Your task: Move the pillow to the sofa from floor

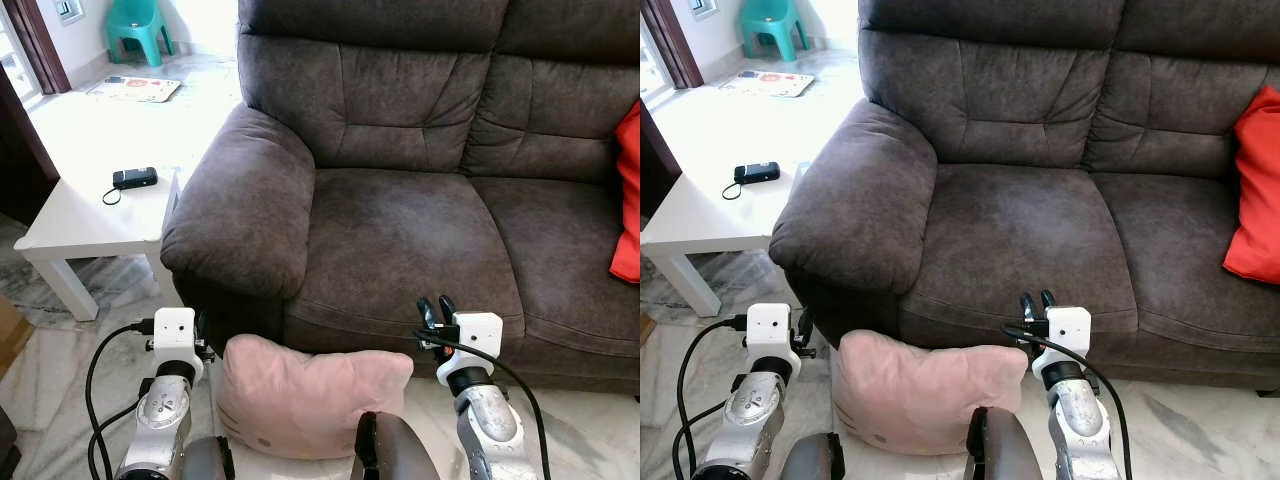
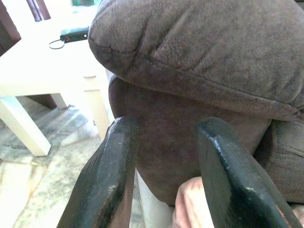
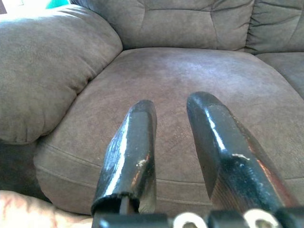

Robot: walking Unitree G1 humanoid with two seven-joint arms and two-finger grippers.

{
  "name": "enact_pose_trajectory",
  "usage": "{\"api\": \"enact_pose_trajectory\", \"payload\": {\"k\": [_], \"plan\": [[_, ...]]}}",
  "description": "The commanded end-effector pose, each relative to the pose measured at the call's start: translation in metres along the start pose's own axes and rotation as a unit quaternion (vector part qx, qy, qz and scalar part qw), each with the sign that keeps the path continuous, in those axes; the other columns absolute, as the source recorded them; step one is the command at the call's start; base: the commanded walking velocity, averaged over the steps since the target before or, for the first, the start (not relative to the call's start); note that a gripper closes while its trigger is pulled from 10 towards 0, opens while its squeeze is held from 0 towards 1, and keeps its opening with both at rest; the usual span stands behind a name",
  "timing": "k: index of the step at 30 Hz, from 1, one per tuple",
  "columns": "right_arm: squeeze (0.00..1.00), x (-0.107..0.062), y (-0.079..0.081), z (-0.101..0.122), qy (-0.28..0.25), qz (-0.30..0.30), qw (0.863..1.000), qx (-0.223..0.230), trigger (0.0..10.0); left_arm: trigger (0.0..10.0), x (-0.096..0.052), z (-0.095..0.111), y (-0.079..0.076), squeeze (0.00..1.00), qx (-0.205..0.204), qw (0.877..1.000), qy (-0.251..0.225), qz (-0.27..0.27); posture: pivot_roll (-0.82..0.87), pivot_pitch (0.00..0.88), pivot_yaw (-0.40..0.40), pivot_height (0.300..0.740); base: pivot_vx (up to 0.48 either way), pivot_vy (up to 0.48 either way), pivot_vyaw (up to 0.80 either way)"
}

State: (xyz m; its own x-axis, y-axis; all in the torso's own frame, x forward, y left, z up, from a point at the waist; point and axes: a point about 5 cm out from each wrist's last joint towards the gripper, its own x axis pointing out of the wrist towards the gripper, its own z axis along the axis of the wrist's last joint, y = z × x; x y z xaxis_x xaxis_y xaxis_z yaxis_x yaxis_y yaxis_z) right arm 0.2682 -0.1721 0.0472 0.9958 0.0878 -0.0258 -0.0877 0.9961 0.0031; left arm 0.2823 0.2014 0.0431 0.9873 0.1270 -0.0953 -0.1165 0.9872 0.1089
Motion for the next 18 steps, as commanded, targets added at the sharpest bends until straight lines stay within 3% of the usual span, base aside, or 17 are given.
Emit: {"api": "enact_pose_trajectory", "payload": {"k": [1, 8, 18], "plan": [[0.00, -0.0001, -0.0017, 0.0011, 0.000, -0.004, 1.000, 0.004, 10.0, 10.0, 0.0002, -0.0035, -0.0017, 0.00, -0.013, 1.000, 0.013, 0.003, 0.05, 0.000, -0.077, 0.553, 0.000, 0.000, 0.00], [0.00, 0.0018, -0.0051, 0.0022, 0.004, -0.007, 1.000, -0.002, 10.0, 10.0, 0.0005, -0.0035, -0.0042, 0.00, -0.017, 1.000, 0.014, -0.002, 0.05, 0.000, -0.081, 0.553, 0.000, 0.000, 0.00], [0.00, 0.0017, -0.0050, 0.0016, 0.009, -0.003, 1.000, -0.004, 10.0, 10.0, 0.0006, -0.0032, -0.0059, 0.00, -0.021, 1.000, 0.014, -0.002, 0.05, 0.000, -0.086, 0.493, 0.000, 0.000, 0.00]]}}
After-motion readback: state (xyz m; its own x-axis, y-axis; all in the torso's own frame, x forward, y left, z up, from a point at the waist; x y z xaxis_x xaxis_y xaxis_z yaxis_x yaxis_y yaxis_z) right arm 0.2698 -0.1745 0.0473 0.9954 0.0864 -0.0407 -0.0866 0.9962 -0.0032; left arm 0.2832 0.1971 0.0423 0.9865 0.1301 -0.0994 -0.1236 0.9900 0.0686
